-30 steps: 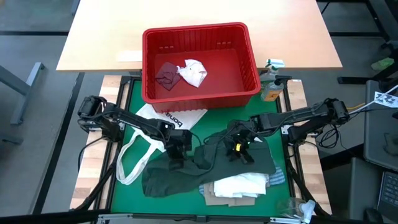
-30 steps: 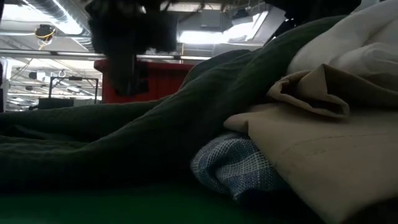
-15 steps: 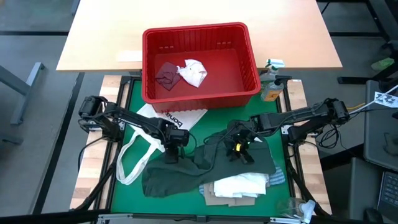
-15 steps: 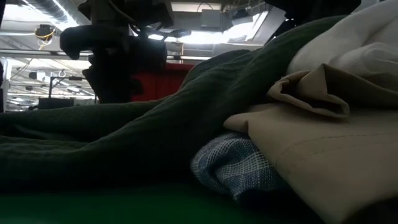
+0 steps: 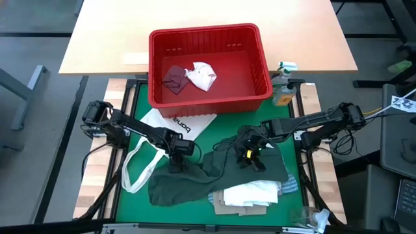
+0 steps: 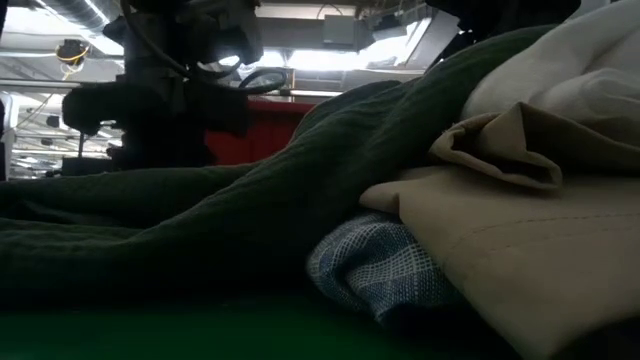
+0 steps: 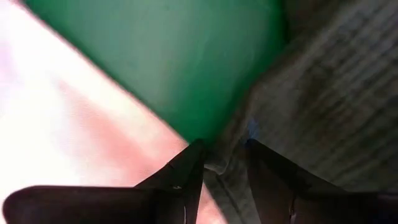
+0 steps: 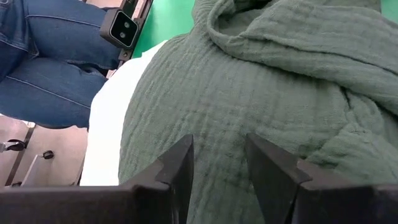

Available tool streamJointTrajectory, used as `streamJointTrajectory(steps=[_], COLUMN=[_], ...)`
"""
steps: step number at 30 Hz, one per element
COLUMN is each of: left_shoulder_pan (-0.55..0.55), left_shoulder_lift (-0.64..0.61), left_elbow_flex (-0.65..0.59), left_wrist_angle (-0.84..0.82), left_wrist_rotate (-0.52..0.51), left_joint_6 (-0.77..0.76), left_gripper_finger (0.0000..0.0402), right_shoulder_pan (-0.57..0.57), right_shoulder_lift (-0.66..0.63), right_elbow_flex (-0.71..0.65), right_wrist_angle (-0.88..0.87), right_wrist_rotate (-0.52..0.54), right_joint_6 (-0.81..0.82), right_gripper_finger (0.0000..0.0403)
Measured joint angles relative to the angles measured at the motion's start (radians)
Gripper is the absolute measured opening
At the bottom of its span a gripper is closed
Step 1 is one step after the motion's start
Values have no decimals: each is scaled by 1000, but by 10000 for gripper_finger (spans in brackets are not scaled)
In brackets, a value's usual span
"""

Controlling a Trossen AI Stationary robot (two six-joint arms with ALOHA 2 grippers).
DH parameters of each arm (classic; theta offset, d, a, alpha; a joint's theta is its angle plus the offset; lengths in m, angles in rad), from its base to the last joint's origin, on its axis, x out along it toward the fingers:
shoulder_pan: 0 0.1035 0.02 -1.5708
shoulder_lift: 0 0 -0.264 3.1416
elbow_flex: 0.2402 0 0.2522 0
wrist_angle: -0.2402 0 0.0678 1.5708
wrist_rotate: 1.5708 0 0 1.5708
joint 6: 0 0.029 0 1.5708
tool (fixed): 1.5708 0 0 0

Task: Fold Laundry from Bin
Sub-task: Fold the green shirt

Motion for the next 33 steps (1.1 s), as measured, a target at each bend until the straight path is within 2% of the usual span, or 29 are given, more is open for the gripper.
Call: streamJointTrajectory(steps=[7, 15, 18, 26, 33], left_shoulder_pan=[-4, -4, -4, -14, -82], left_shoulder_lift=[0, 0, 0, 0, 0], left_elbow_flex=[-30, -30, -24, 139, 310], left_wrist_angle=[49, 50, 37, -198, -417], left_wrist_rotate=[9, 30, 62, 72, 66], left_joint_6=[-11, -55, -56, -52, -62], left_gripper_finger=[105, 12, 6, 1, 0], right_shoulder_pan=[0, 0, 0, 0, 0], right_shoulder_lift=[0, 0, 0, 0, 0], right_elbow_flex=[0, 0, 0, 0, 0], right_wrist_angle=[0, 1, 2, 2, 2], right_wrist_rotate=[0, 14, 19, 19, 13], right_joint_6=[0, 0, 0, 0, 0], right_gripper_finger=[147, 147, 147, 147, 147])
